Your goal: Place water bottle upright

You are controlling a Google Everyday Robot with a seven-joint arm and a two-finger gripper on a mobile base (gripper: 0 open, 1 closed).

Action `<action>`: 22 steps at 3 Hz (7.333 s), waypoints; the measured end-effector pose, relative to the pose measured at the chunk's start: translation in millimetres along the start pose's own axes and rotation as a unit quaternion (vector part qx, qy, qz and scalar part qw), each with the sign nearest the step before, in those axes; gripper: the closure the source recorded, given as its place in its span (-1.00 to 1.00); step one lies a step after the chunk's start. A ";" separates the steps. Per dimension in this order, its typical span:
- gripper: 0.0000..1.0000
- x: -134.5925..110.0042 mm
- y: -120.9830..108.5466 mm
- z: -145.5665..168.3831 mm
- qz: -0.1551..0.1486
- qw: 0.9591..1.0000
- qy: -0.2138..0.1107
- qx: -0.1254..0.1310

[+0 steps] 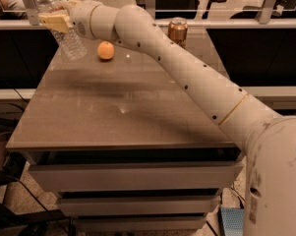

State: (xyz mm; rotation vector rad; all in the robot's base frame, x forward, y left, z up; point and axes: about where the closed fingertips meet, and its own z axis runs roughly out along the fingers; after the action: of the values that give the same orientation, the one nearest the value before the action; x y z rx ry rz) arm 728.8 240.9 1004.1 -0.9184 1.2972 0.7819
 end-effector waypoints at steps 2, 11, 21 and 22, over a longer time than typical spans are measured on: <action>1.00 13.1 2.9 -29.7 0.039 0.999 -0.006 0.016; 1.00 33.3 37.7 -117.9 -0.007 0.989 -0.115 0.089; -1.00 58.4 56.2 -144.4 0.017 0.997 -0.049 0.058; -1.00 59.5 56.3 -150.7 0.012 0.997 -0.043 0.060</action>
Offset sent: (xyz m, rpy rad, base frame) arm -0.0248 -0.0469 -0.0299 0.0572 0.1118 -0.0462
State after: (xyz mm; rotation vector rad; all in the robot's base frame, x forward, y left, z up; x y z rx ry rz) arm 619.4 129.5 933.1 -0.7671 1.2678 0.7458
